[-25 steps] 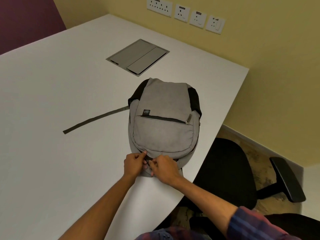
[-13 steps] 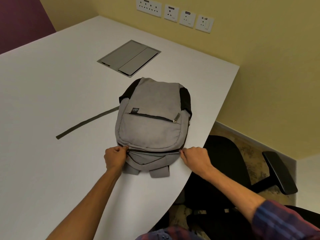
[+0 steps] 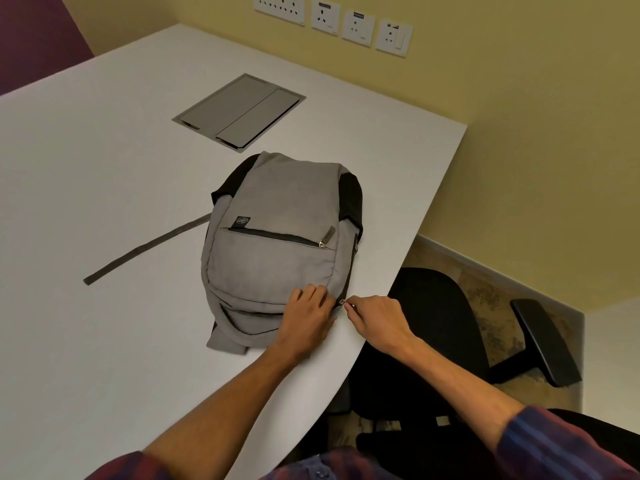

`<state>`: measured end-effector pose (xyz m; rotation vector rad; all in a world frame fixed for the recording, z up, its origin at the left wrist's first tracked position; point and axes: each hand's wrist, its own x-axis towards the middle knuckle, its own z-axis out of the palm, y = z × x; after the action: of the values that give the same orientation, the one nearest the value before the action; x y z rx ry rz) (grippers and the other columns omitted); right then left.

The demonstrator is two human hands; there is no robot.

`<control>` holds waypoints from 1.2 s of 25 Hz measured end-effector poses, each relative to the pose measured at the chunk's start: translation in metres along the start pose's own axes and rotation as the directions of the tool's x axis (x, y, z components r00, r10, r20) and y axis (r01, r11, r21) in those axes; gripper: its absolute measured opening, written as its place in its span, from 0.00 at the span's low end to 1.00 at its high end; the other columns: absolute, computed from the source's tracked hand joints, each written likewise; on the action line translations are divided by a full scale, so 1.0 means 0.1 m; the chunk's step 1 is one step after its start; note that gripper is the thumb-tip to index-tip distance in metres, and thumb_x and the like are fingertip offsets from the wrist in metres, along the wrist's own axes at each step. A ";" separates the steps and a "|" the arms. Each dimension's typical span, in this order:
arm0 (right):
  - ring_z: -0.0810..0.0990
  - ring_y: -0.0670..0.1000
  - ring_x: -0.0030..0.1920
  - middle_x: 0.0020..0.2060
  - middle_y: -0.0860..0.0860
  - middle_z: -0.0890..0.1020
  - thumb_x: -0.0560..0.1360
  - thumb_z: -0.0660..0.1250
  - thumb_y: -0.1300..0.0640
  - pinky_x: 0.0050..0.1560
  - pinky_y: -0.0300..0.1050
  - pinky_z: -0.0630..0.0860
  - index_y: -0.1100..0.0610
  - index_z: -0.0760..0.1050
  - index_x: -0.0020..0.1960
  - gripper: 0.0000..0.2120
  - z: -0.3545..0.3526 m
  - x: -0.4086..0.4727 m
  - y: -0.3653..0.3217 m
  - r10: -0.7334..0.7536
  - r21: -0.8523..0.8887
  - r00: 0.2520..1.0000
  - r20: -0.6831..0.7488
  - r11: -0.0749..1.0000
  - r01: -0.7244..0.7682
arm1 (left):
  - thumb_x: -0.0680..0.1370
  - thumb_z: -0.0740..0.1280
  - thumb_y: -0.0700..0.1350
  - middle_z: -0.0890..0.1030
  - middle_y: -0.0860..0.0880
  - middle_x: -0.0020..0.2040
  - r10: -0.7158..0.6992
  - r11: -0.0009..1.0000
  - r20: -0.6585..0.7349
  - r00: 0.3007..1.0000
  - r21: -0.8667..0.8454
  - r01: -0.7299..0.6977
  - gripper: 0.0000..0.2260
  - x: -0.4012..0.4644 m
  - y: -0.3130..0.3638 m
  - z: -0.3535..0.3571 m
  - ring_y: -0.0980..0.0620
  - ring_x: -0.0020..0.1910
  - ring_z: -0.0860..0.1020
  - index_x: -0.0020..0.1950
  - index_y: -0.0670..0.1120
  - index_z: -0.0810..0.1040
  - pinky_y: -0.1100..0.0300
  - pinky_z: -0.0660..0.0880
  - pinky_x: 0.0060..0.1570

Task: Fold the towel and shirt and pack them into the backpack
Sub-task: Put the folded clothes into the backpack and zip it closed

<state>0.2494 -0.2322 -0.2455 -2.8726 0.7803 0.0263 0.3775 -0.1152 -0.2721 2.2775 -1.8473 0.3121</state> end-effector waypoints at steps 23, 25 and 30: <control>0.70 0.58 0.68 0.71 0.58 0.68 0.79 0.60 0.53 0.64 0.52 0.69 0.58 0.63 0.74 0.24 -0.04 0.91 -0.10 0.114 0.317 0.963 -0.245 0.948 -0.032 | 0.76 0.58 0.60 0.72 0.43 0.66 -0.491 0.856 -0.006 0.871 -0.190 0.481 0.24 -0.21 -0.68 -0.45 0.44 0.65 0.70 0.67 0.50 0.73 0.47 0.63 0.62; 0.56 0.58 0.76 0.77 0.57 0.56 0.80 0.56 0.40 0.72 0.57 0.59 0.53 0.54 0.78 0.32 -0.02 0.87 -0.39 0.035 0.338 0.991 -0.132 0.941 0.012 | 0.74 0.55 0.66 0.63 0.43 0.74 -0.588 0.798 0.117 0.801 -0.078 0.597 0.30 -0.22 -0.98 -0.42 0.41 0.73 0.59 0.73 0.54 0.65 0.42 0.56 0.67; 0.39 0.58 0.78 0.79 0.54 0.43 0.75 0.53 0.29 0.72 0.68 0.45 0.48 0.45 0.79 0.40 0.31 0.95 -0.66 0.096 0.248 0.995 -0.035 0.965 -0.085 | 0.69 0.41 0.75 0.38 0.47 0.79 -0.509 0.817 0.388 0.768 -0.063 0.573 0.36 -0.14 -1.28 -0.08 0.41 0.77 0.38 0.75 0.66 0.39 0.34 0.40 0.70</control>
<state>0.3649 -0.2186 -0.2721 -2.6110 0.8576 -0.1185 0.4994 -0.0734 -0.2708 2.7276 -1.1639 -0.3687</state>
